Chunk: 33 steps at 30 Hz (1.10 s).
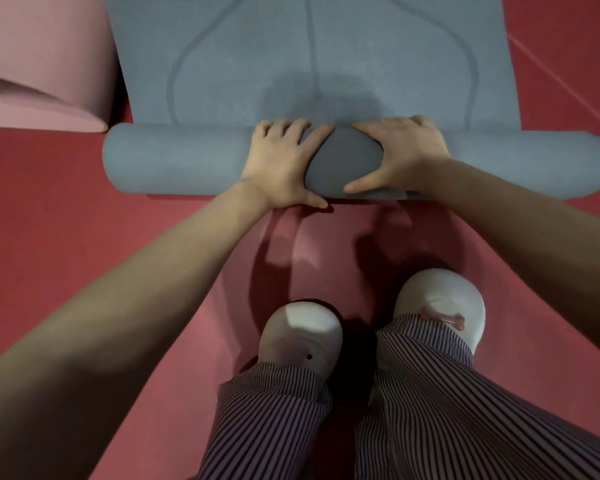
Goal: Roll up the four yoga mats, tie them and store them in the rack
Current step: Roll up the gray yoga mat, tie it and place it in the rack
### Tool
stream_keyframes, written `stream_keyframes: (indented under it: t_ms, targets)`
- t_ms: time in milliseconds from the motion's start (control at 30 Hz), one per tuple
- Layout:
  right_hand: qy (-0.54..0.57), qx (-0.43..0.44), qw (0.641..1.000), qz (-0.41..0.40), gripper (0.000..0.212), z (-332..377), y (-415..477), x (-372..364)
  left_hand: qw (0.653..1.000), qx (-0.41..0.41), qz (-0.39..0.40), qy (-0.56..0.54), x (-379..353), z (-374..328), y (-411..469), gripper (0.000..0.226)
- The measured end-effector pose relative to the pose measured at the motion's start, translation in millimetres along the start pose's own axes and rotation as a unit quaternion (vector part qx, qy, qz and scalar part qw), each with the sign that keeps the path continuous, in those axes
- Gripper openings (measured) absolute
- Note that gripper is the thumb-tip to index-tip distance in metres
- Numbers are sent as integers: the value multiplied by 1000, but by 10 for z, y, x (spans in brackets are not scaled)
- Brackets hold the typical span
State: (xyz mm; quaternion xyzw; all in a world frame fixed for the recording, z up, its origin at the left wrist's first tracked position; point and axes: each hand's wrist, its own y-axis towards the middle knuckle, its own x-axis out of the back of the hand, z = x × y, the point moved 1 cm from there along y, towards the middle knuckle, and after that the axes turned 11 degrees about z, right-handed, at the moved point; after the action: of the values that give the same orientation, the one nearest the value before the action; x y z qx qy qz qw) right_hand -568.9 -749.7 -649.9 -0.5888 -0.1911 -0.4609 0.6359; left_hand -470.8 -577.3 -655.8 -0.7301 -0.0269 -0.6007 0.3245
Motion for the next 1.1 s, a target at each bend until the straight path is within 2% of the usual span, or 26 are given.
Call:
stream_keyframes:
  t_ms: [100,200,300,367,567,700,767,867,967,1033,1100]
  targets:
    - [-20,-22,999,20,106,4,-21,8,1000,1,1,-5,20,15,54,118]
    - [-38,-24,998,34,114,26,-46,-15,999,-14,-42,5,-43,26,49,113]
    - [-54,-23,998,16,107,21,-41,-18,995,-41,-87,14,-91,38,52,109]
    - [-57,-23,998,11,103,21,-43,-2,995,-52,-82,18,-75,46,63,108]
    - [-14,-9,997,74,93,5,-76,103,998,-34,46,-6,131,-65,31,107]
    - [84,10,972,221,75,-64,-231,19,986,-43,147,-61,77,-196,-61,92]
    - [135,24,955,263,65,-85,-312,-88,977,-55,189,-85,-28,-262,-128,91]
    - [143,27,957,252,66,-89,-307,-150,971,-59,207,-103,-16,-266,-97,87]
    - [56,56,986,144,78,-100,-287,-68,958,-52,248,-134,82,-212,12,79]
    - [45,87,992,75,81,-50,-331,-20,943,-50,279,-173,107,-163,84,80]
    - [21,100,992,70,89,69,-403,-70,930,-49,297,-210,112,-132,127,79]
